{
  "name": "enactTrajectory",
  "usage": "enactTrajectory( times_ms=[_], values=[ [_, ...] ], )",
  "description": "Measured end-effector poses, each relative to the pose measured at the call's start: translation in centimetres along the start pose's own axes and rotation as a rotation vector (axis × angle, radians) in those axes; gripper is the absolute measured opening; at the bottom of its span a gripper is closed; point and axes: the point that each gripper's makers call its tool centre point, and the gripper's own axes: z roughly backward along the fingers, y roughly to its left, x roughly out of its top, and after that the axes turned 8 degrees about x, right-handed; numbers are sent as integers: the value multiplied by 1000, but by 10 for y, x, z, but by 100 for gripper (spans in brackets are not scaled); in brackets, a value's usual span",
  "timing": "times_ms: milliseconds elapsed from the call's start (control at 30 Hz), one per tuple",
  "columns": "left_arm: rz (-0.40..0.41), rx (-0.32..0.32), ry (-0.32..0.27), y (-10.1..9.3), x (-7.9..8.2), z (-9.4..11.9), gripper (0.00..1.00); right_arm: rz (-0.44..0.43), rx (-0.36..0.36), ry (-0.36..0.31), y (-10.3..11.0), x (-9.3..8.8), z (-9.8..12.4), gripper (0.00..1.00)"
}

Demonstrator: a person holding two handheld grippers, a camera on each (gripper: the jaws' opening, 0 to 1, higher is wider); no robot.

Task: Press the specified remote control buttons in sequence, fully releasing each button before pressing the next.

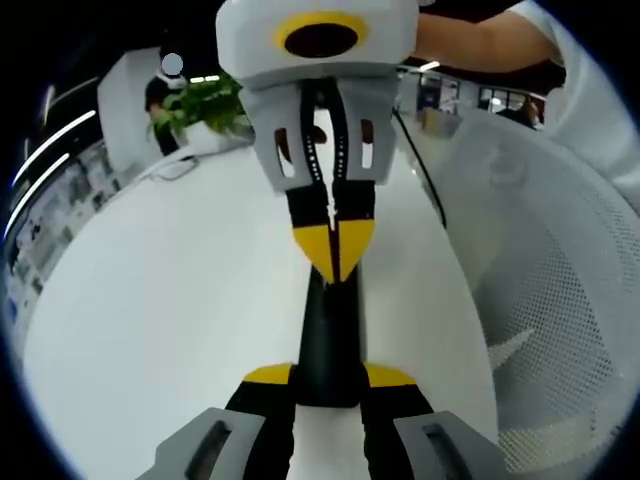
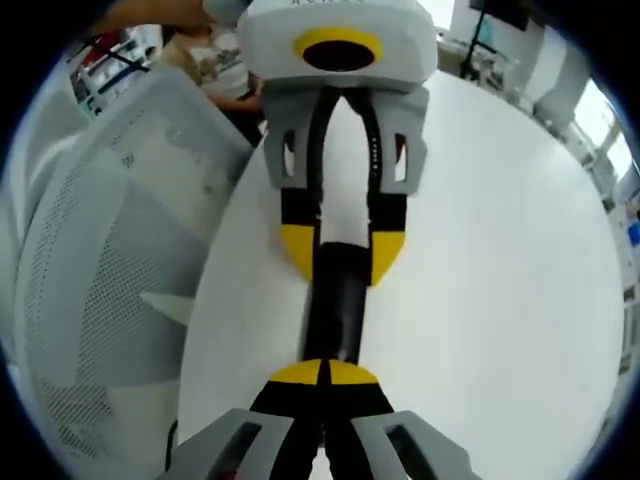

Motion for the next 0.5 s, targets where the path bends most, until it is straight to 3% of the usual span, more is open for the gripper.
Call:
enactTrajectory(
  times_ms=[500],
  values=[
    [2, 1, -8, -1, 1, 0, 24, -3, -1, 5, 0, -1, -2, 0]
  ],
)
